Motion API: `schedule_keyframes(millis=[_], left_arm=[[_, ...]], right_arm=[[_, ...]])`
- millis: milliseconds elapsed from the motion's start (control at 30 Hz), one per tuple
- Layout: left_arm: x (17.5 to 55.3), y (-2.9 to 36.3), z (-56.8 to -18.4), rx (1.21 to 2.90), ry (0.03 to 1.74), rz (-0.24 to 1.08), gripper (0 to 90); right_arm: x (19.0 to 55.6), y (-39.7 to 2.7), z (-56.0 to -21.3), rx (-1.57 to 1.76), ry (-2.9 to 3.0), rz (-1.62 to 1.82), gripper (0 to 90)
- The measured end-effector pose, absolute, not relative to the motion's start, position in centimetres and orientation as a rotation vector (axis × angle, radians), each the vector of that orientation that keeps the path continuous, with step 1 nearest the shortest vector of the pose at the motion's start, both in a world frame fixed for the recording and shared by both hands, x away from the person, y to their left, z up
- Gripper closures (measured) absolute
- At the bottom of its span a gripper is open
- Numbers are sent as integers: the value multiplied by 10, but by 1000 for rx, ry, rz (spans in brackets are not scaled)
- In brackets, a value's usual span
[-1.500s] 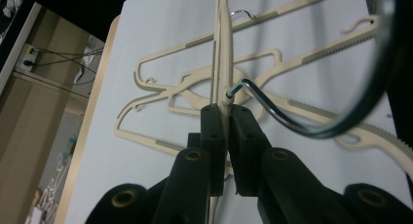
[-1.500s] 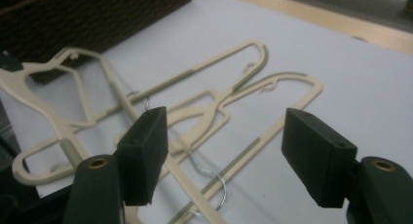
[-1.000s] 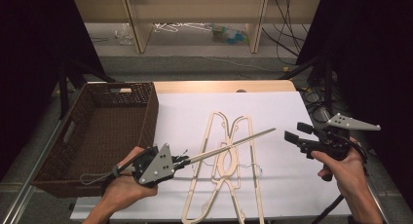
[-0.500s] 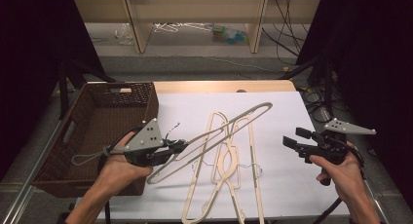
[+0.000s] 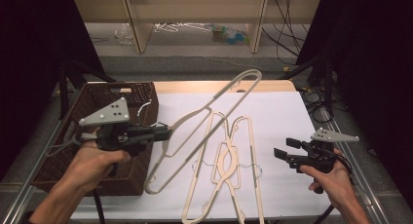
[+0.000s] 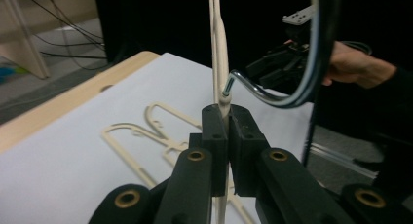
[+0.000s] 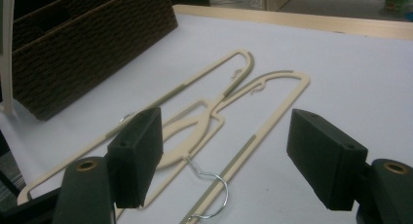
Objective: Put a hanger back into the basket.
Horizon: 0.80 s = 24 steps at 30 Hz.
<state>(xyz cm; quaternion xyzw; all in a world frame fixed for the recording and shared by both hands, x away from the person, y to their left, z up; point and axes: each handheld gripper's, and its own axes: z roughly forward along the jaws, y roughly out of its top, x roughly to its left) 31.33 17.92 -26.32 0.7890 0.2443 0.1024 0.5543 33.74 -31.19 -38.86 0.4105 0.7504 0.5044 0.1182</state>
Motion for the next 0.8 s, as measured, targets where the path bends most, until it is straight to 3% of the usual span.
schedule_keyframes(millis=[433,800], left_arm=[[316,258,-216,1816,741,338,860],[342,310,-220,1856,876,504,859]], right_arm=[[322,-304,-406,1154,2326,1379,302],[317,-302,-418,1158,2332,1357,271]])
